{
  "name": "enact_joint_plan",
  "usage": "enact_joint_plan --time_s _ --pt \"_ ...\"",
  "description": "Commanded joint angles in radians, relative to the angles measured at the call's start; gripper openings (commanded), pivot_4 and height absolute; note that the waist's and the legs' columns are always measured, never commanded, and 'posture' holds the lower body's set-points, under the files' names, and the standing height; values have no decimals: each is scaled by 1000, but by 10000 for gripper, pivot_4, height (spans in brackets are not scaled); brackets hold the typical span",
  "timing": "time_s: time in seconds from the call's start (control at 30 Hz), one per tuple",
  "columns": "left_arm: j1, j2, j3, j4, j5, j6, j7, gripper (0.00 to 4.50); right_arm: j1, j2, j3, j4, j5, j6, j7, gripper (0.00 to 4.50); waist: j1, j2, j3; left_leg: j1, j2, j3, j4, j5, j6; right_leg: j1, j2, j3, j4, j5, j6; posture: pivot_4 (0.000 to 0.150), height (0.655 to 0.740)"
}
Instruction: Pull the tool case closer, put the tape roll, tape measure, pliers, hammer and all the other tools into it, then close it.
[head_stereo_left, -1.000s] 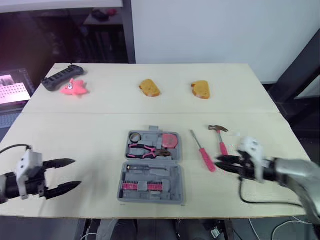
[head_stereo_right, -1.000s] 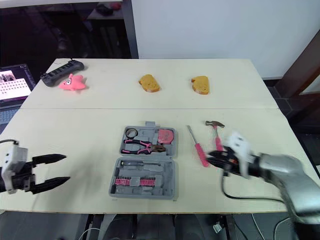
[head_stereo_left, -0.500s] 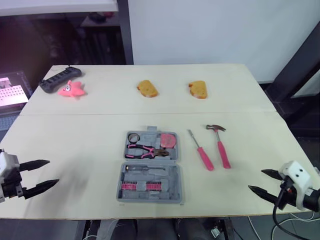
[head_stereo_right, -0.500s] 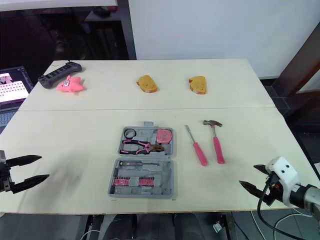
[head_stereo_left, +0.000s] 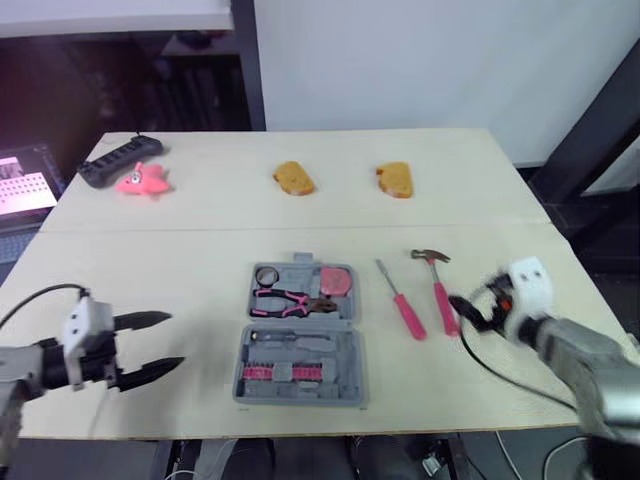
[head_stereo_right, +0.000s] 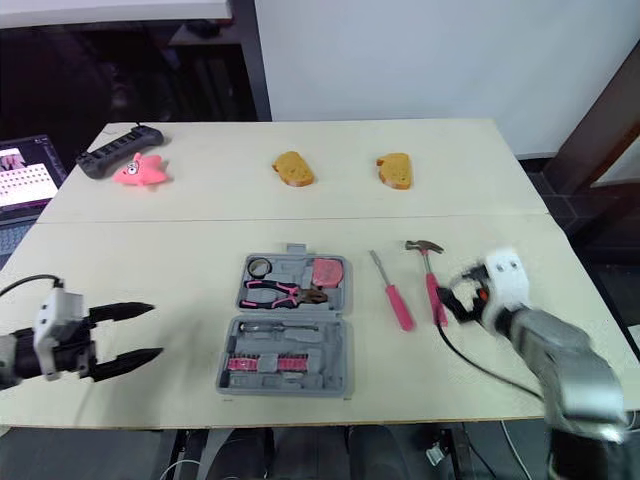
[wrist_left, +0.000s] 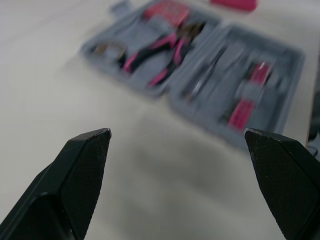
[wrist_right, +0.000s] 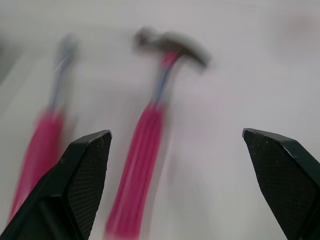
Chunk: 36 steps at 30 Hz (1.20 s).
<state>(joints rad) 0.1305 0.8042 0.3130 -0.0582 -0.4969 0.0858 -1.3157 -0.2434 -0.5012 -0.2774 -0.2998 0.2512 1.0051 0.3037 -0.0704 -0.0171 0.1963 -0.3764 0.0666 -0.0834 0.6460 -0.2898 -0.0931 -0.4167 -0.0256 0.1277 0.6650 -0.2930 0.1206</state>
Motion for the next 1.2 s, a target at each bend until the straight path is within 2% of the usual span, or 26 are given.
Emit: enact_joint_plan --time_s 0.03,0.17,0.47,0.57,0.8,1.07,1.2 --pt "7 -12 -15 -120 -31 35 48 45000 -107 45 6 37 -42 111 -125 44464 5 -1 0 1 0 0 0 0 0 0 0 0 0 0 1 1500 7400" --pt "18 -29 -40 -215 -48 68 80 45000 -198 94 41 157 -82 151 -200 44464 9 -1 0 0 0 -2 -3 -1 2 0 0 -2 -1 0 1 1500 7400" --pt "5 -32 -58 -301 -56 81 124 45000 -260 143 129 348 -124 86 -226 44464 -3 0 0 1 0 -1 -2 -1 2 0 0 -1 0 0 1 1500 7400" --pt "1 -34 -65 -303 -53 78 132 45000 -280 145 136 434 -132 36 -221 36209 -4 0 -1 1 0 -1 -1 -1 2 1 0 -1 0 0 1 1500 7400" --pt "-2 -34 -72 -296 -44 72 140 45000 -289 135 141 489 -126 -3 -206 844 0 0 -1 2 0 -1 0 -1 2 3 0 -1 -1 0 1 1500 7400" --pt "-7 -30 -80 -290 -43 68 142 45000 -274 136 103 352 -94 66 -193 231 0 0 0 2 0 -1 -1 -1 2 4 0 -1 -1 0 1 1500 7400" --pt "-20 -24 -82 -277 -46 72 137 45000 -283 127 56 82 -20 255 -166 231 -1 5 2 1 0 -1 -1 -1 2 2 0 -1 -1 0 1 1500 7400"
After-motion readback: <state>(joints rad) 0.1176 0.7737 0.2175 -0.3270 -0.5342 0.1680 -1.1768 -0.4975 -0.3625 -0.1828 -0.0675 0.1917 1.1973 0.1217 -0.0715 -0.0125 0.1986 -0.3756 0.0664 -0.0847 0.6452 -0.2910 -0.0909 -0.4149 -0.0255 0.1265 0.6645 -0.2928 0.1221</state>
